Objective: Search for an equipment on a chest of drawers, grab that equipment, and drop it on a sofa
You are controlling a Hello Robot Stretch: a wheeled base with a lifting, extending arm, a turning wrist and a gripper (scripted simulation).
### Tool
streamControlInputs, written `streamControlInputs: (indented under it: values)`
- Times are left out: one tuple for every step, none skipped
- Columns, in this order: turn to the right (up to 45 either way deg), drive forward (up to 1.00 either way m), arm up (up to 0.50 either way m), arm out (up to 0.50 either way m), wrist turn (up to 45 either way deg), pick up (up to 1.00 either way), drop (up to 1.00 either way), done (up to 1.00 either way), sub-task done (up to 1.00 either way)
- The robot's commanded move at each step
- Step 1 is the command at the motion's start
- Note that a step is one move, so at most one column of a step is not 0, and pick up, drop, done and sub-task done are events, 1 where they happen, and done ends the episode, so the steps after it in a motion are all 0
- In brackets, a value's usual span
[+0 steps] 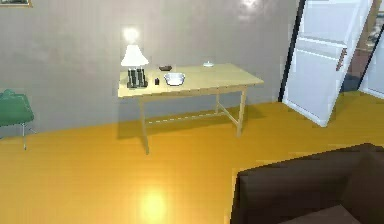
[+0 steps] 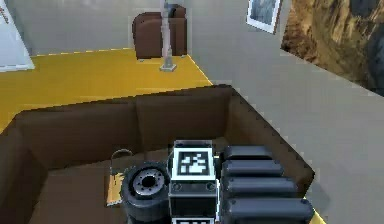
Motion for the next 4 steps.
streamControlInputs:
  values:
    - [0.0, 0.85, 0.0, 0.0, 0.0, 0.0, 0.0, 0.0, 0.0]
    - [24.0, 0.0, 0.0, 0.0, 0.0, 0.0, 0.0, 0.0, 0.0]
    - [0.0, 0.15, 0.0, 0.0, 0.0, 0.0, 0.0, 0.0, 0.0]
    - [42.0, 0.0, 0.0, 0.0, 0.0, 0.0, 0.0, 0.0, 0.0]
